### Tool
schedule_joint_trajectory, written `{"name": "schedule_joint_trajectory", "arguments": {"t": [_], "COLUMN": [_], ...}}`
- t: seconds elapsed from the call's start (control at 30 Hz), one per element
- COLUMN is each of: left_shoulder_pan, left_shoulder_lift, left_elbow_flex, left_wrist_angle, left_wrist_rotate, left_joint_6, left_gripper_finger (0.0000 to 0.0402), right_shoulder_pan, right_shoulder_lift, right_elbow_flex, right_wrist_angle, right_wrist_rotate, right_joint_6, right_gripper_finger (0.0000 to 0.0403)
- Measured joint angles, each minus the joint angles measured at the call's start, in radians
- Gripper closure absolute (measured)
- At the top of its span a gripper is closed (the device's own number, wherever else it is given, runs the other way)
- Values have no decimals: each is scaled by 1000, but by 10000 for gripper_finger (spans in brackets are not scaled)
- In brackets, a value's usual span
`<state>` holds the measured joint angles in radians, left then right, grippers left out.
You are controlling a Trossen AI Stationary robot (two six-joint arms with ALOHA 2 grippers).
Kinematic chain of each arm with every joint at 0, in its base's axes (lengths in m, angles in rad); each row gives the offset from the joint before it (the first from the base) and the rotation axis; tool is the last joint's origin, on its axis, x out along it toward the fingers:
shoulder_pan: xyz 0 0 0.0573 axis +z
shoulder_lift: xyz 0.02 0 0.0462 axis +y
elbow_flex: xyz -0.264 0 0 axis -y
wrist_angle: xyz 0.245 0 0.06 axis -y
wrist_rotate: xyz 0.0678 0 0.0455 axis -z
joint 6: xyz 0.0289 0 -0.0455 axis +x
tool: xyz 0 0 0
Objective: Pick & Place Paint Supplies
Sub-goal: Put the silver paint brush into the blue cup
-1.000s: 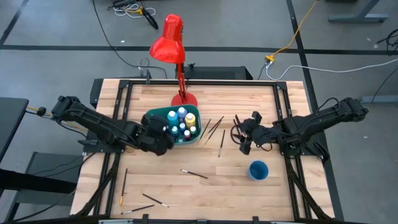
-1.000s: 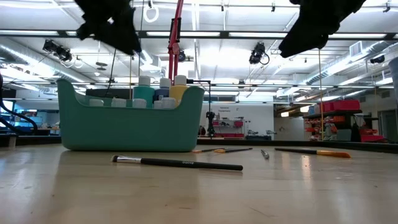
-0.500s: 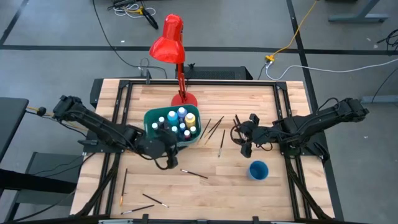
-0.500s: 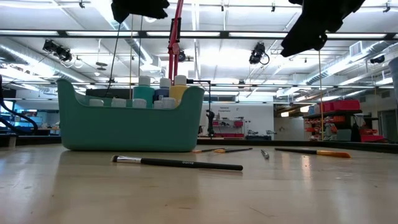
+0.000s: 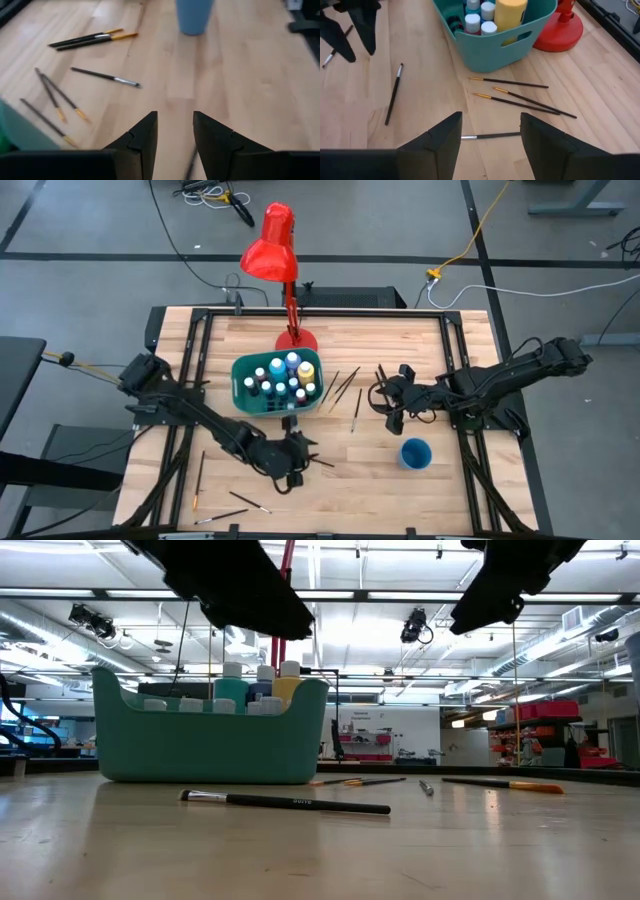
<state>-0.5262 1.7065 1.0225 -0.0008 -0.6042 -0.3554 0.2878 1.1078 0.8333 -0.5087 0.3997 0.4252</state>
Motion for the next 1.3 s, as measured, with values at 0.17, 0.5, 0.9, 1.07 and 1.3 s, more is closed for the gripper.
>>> {"name": "schedule_joint_trajectory", "arguments": {"t": [0.17,0.5,0.9,1.07,1.3], "left_shoulder_pan": [-9,-82,-49,-40,-31], "left_shoulder_lift": [-34,-88,63,181,208], "left_elbow_flex": [0,-205,-512,-431,-397], "left_wrist_angle": [-42,213,990,986,877], "left_wrist_rotate": [-51,-80,69,78,90], "left_joint_6": [35,-28,-7,30,108], "left_gripper_finger": [272,272,272,272,272], "right_shoulder_pan": [0,0,0,0,0], "right_shoulder_lift": [5,5,5,5,5], "right_elbow_flex": [0,0,0,0,0], "right_wrist_angle": [-2,-1,2,8,14], "right_wrist_rotate": [0,0,3,3,2], "right_joint_6": [1,-9,-19,-19,-23], "right_gripper_finger": [197,197,197,197,197]}}
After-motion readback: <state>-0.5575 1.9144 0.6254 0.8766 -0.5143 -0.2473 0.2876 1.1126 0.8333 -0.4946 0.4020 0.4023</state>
